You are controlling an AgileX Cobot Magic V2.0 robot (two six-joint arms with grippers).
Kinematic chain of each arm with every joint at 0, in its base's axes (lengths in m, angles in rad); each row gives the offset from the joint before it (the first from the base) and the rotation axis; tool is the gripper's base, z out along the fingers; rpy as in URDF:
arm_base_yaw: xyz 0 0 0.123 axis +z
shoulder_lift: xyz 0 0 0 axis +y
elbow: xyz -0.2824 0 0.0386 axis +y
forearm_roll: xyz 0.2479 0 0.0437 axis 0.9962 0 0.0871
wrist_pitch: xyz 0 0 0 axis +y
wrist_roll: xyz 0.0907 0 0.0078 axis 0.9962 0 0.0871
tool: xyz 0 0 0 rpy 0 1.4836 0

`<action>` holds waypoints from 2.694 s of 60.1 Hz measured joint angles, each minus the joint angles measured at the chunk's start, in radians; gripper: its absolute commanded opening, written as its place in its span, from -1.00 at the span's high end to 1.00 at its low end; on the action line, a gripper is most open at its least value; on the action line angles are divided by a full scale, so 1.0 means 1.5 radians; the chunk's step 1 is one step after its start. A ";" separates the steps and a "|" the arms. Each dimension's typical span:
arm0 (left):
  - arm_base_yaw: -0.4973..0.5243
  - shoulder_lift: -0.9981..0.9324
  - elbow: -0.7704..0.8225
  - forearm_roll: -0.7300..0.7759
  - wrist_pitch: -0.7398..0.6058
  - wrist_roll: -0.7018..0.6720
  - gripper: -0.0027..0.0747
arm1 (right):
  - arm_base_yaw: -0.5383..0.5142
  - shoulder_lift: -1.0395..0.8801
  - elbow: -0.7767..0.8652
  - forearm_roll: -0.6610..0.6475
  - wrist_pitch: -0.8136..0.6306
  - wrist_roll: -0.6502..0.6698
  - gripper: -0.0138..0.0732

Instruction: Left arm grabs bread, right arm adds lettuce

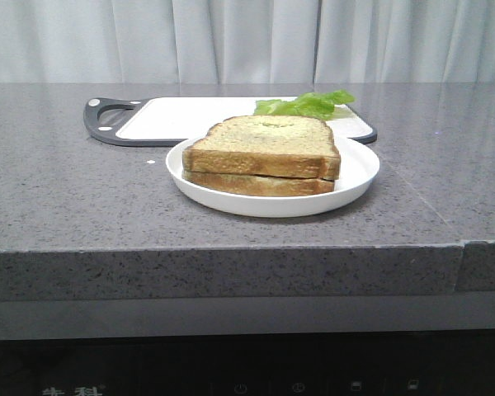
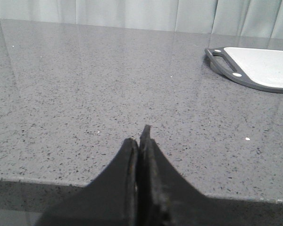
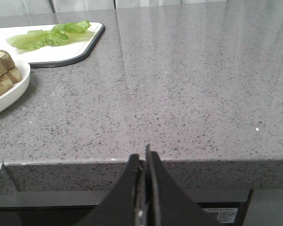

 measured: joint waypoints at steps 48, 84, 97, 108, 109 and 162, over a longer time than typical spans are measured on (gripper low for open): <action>0.000 0.000 0.000 0.000 0.000 0.000 0.98 | 0.000 0.000 0.000 0.000 0.000 0.000 0.83; 0.000 0.000 0.000 0.000 0.000 0.000 0.98 | 0.000 0.000 0.000 0.000 0.000 0.000 0.83; 0.000 0.000 0.000 0.000 -0.029 0.000 0.98 | 0.000 0.000 0.000 0.000 -0.009 0.000 0.83; 0.000 0.000 -0.018 0.000 -0.037 0.000 0.99 | 0.000 0.000 -0.011 0.000 -0.017 0.000 0.83; 0.000 0.000 -0.027 0.000 -0.031 0.000 0.99 | 0.000 0.000 -0.019 0.000 -0.011 0.000 0.83; 0.000 0.234 -0.277 0.000 0.046 0.000 -0.62 | 0.000 0.186 -0.302 -0.030 0.077 0.000 -0.63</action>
